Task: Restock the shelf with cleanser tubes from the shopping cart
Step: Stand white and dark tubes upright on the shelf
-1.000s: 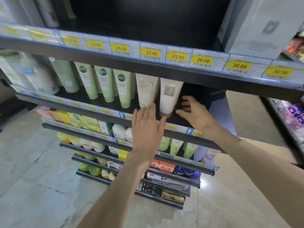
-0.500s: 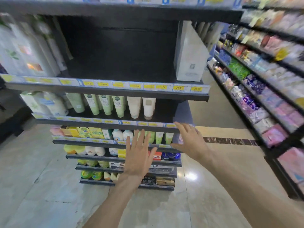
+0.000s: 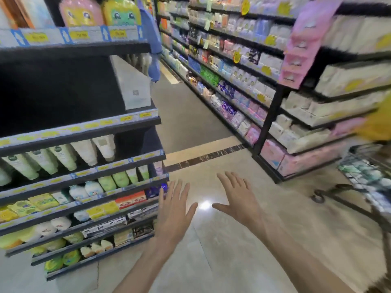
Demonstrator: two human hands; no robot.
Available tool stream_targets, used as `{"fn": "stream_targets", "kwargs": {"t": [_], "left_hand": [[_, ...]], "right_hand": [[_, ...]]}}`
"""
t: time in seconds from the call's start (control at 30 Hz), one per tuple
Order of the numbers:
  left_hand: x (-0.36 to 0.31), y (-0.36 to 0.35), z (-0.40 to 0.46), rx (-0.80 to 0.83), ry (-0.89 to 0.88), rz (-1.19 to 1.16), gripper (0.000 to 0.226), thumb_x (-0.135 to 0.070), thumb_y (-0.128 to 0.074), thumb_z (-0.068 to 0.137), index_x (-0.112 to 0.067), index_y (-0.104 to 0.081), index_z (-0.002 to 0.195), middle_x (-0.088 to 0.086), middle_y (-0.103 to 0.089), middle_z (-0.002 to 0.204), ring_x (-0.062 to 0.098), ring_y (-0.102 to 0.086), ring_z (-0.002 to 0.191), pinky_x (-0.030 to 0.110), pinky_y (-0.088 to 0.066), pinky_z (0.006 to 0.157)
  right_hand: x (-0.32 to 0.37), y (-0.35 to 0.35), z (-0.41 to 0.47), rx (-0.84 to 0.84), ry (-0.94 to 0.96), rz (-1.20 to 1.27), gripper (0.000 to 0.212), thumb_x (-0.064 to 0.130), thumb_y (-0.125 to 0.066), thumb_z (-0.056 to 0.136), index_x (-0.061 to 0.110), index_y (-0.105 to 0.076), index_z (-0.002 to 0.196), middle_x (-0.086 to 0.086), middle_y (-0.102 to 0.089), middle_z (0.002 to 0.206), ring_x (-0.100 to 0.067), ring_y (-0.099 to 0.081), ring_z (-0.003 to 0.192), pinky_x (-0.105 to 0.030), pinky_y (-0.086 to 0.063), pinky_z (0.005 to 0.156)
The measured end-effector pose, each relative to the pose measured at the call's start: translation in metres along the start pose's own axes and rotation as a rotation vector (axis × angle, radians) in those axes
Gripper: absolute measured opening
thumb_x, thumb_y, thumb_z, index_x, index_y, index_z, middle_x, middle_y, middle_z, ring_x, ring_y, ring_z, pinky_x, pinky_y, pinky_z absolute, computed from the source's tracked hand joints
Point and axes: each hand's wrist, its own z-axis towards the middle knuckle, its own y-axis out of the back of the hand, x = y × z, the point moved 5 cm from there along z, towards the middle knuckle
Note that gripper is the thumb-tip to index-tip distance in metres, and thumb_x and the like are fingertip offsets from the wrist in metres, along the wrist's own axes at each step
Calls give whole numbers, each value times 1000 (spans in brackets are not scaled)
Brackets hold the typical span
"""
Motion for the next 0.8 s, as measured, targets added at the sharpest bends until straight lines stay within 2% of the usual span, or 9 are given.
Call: {"fn": "stream_targets", "kwargs": {"t": [0.1, 0.23, 0.4, 0.57, 0.67, 0.8], "left_hand": [[-61, -12, 11, 3, -89, -45, 72, -65, -16, 102, -27, -30, 163, 0, -21, 171, 21, -13, 160, 47, 0, 127], [-151, -41, 33, 28, -227, -51, 75, -67, -9, 101, -29, -23, 164, -2, -16, 173, 22, -10, 160, 53, -9, 128], [-270, -76, 57, 36, -330, -54, 70, -63, -17, 104, -27, -31, 162, 0, -26, 170, 24, -21, 158, 49, -6, 126], [-395, -109, 79, 48, -444, -116, 65, -59, -27, 104, -24, -40, 158, 4, -36, 166, 27, -30, 155, 52, -14, 124], [-463, -132, 93, 67, -524, -137, 64, -58, -27, 106, -22, -43, 157, 5, -37, 166, 26, -30, 155, 54, -18, 123], [-541, -160, 121, 112, -620, -168, 64, -58, -27, 106, -23, -42, 157, 5, -35, 166, 27, -28, 156, 54, -17, 125]], "right_hand": [[-53, 7, -35, -33, -107, 24, 98, 72, -58, 88, 26, -14, 163, -6, -18, 169, -30, -13, 157, -48, -18, 124], [-138, 11, -78, -47, -242, 40, 98, 75, -54, 88, 28, -13, 163, -5, -18, 170, -30, -13, 157, -48, -19, 124], [-254, 18, -129, -37, -395, 59, 99, 78, -51, 88, 31, -7, 163, -5, -14, 170, -28, -10, 158, -47, -16, 125], [-363, 29, -176, -39, -518, 37, 97, 79, -49, 87, 26, -17, 162, -7, -23, 167, -32, -17, 156, -50, -23, 123], [-421, 34, -198, -62, -589, 36, 99, 79, -47, 81, 21, -32, 159, -13, -37, 161, -36, -33, 150, -56, -35, 116], [-492, 38, -218, -77, -667, 23, 98, 79, -51, 81, 19, -35, 156, -9, -43, 155, -35, -39, 146, -55, -39, 113]]}}
